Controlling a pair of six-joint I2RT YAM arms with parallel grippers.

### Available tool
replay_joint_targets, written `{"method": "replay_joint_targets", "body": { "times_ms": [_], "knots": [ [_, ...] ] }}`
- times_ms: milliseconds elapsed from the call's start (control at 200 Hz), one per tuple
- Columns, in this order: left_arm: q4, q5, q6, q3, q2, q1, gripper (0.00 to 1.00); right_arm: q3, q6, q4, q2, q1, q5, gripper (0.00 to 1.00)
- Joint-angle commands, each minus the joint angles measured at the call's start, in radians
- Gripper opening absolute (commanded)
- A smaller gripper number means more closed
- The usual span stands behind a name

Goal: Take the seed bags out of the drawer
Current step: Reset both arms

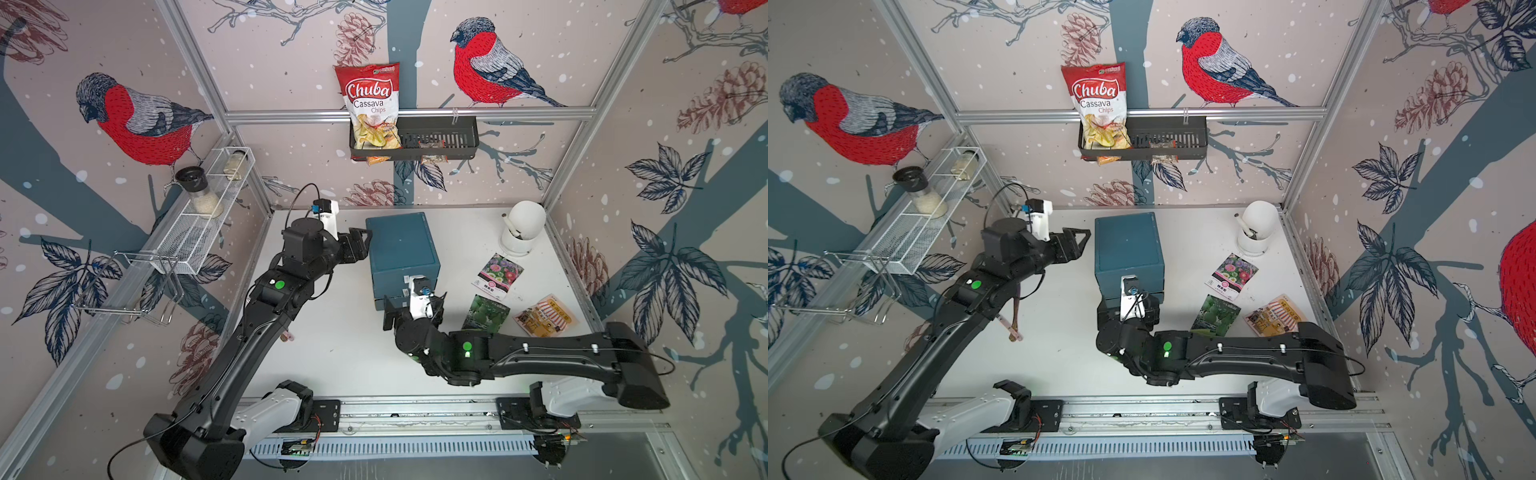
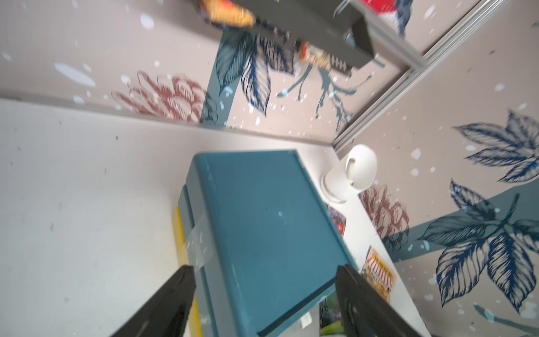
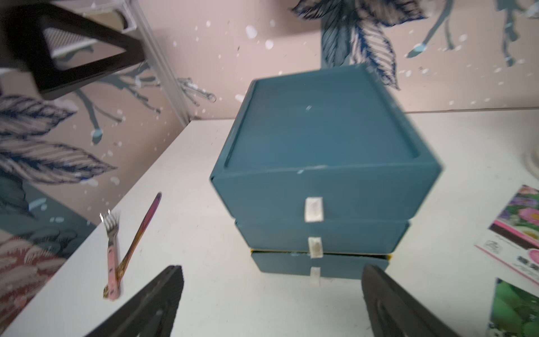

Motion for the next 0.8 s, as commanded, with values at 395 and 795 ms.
{"method": "replay_joint_targets", "body": {
  "times_ms": [395, 795],
  "knots": [
    [0.307, -0.747, -0.047, -0.554, -0.412, 0.002, 0.96, -0.503, -0.079, 0.059, -0.697, -0.38, 0.095, 1.0],
    [0.821, -0.996, 0.113, -0.81, 0.017, 0.194, 0.97, -0.73, -0.151, 0.257, -0.515, -1.277, -0.473, 1.0]
  ]
}}
